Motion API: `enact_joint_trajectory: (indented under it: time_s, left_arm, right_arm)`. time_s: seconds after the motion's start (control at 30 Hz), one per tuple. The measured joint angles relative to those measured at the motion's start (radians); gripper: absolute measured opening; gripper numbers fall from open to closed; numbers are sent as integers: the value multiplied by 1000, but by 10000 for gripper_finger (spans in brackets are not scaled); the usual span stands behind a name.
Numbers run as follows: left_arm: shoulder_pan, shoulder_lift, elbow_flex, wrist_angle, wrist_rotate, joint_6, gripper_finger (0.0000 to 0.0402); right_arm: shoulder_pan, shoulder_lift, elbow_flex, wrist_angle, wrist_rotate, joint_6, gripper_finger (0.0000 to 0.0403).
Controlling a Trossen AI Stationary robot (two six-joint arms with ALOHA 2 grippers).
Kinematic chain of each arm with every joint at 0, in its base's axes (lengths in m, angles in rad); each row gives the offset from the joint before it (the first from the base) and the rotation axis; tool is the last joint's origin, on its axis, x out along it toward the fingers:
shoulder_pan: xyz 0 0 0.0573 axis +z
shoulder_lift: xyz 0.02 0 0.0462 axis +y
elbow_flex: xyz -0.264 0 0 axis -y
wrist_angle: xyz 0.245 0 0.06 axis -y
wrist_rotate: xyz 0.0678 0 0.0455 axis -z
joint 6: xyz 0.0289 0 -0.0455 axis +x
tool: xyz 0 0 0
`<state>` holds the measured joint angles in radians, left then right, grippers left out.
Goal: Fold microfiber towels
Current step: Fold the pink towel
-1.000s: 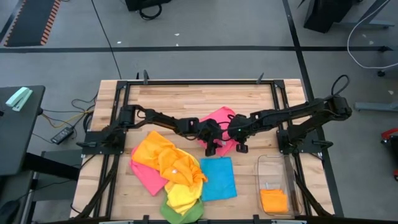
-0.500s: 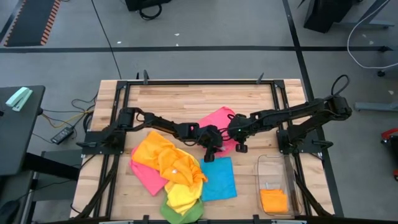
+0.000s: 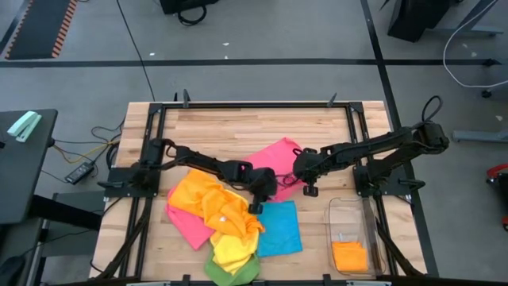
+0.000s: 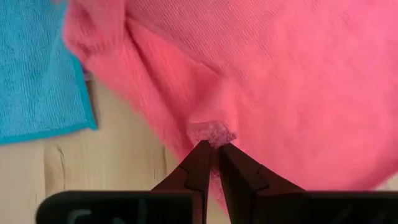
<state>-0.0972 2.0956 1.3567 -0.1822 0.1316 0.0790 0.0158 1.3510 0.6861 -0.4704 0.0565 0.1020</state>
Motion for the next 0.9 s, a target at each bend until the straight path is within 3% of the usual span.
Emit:
enact_joint_trajectory:
  time_s: [0.5, 0.6, 0.9]
  left_arm:
    - [-88, -63, 1, -159, 0, 44, 33]
    - [-88, -94, 1, -172, 1, 39, 28]
    - [-97, -101, -36, -190, 1, 11, 44]
  right_arm:
    - [0, -7, -1, -2, 38, -20, 42]
    - [0, -7, 2, 54, 91, -24, 42]
    - [0, -4, -1, 183, 93, -51, 43]
